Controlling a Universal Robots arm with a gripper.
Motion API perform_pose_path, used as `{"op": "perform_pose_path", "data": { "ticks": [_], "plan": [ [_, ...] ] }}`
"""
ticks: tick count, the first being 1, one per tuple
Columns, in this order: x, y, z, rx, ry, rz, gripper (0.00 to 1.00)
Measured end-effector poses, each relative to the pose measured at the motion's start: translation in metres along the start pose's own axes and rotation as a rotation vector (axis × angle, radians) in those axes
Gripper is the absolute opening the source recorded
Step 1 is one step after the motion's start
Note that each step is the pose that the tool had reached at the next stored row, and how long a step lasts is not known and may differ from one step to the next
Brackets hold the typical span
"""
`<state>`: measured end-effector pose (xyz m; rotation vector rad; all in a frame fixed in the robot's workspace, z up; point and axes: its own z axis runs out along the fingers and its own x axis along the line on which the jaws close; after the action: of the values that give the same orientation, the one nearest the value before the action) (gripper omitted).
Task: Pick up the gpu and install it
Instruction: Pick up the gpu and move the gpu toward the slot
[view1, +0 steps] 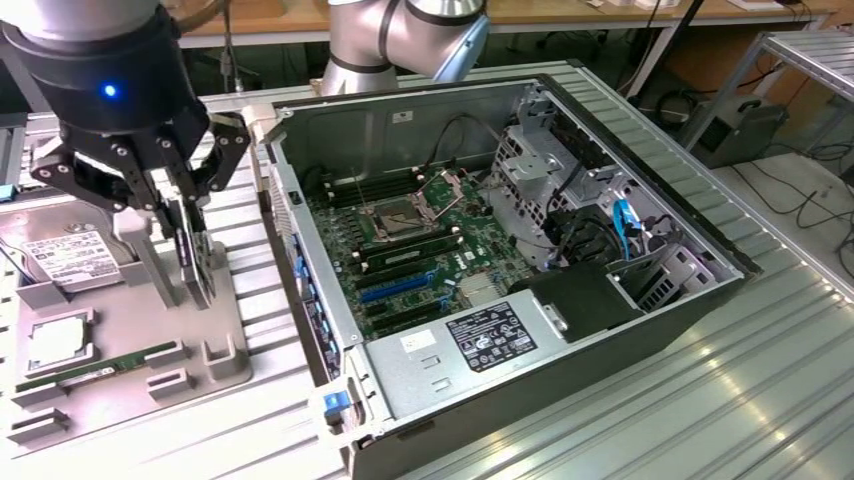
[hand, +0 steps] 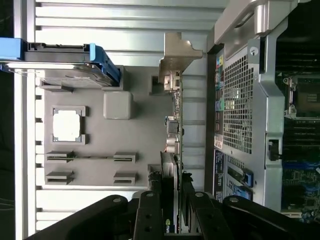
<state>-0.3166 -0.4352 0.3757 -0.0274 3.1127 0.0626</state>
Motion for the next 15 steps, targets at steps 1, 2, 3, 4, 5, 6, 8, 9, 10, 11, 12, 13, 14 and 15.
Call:
{"op": "perform_pose_path", "data": {
  "ticks": [1, 2, 3, 4, 5, 6, 8, 9, 10, 11, 12, 13, 14, 15],
  "plan": [
    [-0.001, -0.0010, -0.0046, -0.0001, 0.0016, 0.000, 0.26],
    [-0.003, -0.0020, -0.0094, -0.0001, 0.0031, 0.000, 0.26],
    [-0.005, -0.0030, -0.0140, -0.0001, 0.0044, 0.000, 0.26],
    [-0.008, -0.0045, -0.0200, 0.0000, 0.0061, 0.000, 0.26],
    [-0.012, -0.0059, -0.0249, -0.0001, 0.0071, 0.000, 0.26],
    [-0.015, -0.0071, -0.0292, -0.0002, 0.0078, 0.000, 0.26],
    [-0.023, -0.0100, -0.0382, -0.0005, 0.0096, 0.000, 0.26],
    [-0.030, -0.0122, -0.0460, -0.0010, 0.0110, 0.001, 0.26],
    [-0.038, -0.0143, -0.0539, -0.0017, 0.0127, 0.000, 0.26],
    [-0.043, -0.0153, -0.0585, -0.0025, 0.0134, 0.001, 0.26],
    [-0.047, -0.0160, -0.0619, -0.0034, 0.0140, 0.001, 0.26],
    [-0.052, -0.0169, -0.0648, -0.0046, 0.0146, 0.001, 0.26],
    [-0.057, -0.0176, -0.0664, -0.0062, 0.0147, 0.001, 0.26],
    [-0.061, -0.0183, -0.0673, -0.0076, 0.0147, 0.001, 0.26]
  ]
}}
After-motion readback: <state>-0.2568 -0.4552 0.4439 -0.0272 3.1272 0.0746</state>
